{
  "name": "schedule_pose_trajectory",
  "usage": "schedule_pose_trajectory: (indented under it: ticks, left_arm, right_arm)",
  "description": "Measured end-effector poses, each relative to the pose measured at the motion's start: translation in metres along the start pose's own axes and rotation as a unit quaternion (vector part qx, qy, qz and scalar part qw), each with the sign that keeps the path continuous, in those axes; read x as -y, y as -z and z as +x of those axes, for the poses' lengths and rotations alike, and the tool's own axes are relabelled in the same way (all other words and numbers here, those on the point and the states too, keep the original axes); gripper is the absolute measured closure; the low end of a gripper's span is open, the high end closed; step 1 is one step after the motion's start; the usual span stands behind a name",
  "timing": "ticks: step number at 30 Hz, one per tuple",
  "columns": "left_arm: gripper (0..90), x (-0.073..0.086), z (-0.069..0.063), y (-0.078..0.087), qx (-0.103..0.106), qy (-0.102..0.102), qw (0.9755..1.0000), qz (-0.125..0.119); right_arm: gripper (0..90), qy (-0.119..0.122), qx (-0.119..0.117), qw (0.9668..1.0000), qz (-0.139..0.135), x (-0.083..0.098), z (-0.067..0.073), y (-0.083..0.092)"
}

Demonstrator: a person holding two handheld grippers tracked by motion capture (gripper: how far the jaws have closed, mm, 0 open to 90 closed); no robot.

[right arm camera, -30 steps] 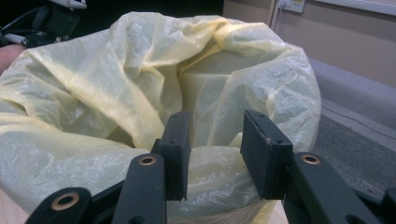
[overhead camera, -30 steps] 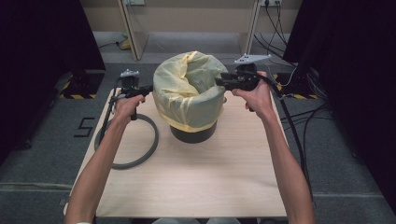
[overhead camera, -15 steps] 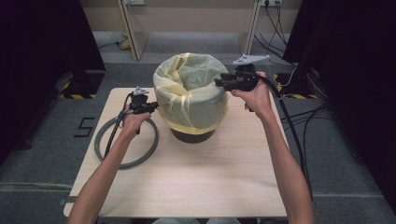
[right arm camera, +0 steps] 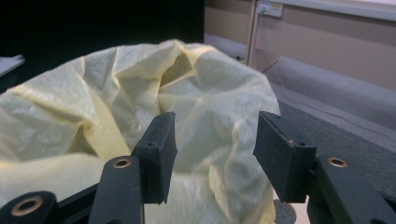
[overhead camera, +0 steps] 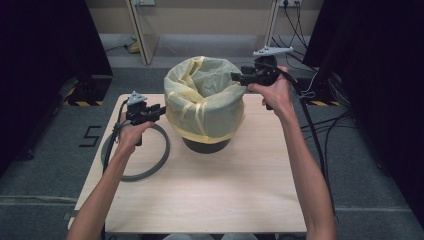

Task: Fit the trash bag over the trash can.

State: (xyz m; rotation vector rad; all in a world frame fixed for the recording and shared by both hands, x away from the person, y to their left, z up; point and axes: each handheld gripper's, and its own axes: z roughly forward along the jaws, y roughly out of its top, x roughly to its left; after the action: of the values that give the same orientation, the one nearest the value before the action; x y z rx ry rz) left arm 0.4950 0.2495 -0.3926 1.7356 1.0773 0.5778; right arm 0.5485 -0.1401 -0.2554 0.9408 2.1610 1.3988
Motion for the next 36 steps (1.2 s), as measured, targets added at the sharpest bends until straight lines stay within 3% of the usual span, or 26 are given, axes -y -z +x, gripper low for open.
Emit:
schedule_pose_trajectory:
  ticks: [4, 10, 17, 20, 21, 26, 30, 36]
  left_arm:
    - [51.0, 0.016, -0.024, 0.017, 0.02, -0.012, 0.9997, -0.005]
    - [39.0, 0.062, -0.067, 0.027, 0.057, -0.038, 0.9973, 0.027]
    - [34.8, 0.107, -0.089, 0.028, 0.059, -0.043, 0.9957, 0.057]
    - [32.7, 0.115, -0.092, 0.028, 0.056, -0.053, 0.9947, 0.069]
    - [31.8, 0.123, -0.094, 0.027, 0.053, -0.064, 0.9935, 0.078]
    - [29.1, 0.142, -0.09, 0.024, 0.057, -0.059, 0.9912, 0.104]
    - [29.0, 0.153, -0.085, 0.022, 0.056, -0.056, 0.9896, 0.12]
    - [28.9, 0.157, -0.085, 0.021, 0.057, -0.063, 0.9882, 0.128]
  right_arm:
    - [46.5, 0.002, -0.002, 1.0, 0.004, -0.015, 0.007, -0.012]
    - [46.5, 0.003, -0.001, 0.9999, 0.015, -0.038, 0.018, -0.043]
    - [45.0, -0.001, 0.0, 0.9995, 0.033, -0.049, 0.03, -0.071]
    - [42.4, -0.003, 0.001, 0.9992, 0.041, -0.05, 0.031, -0.078]
    - [40.1, -0.003, 0.007, 0.999, 0.043, -0.05, 0.033, -0.084]
    - [37.6, -0.008, 0.02, 0.9978, 0.063, -0.05, 0.033, -0.106]
    - [38.1, -0.013, 0.044, 0.9949, 0.09, -0.044, 0.028, -0.12]
    - [39.0, -0.027, 0.07, 0.9877, 0.137, -0.028, 0.02, -0.136]
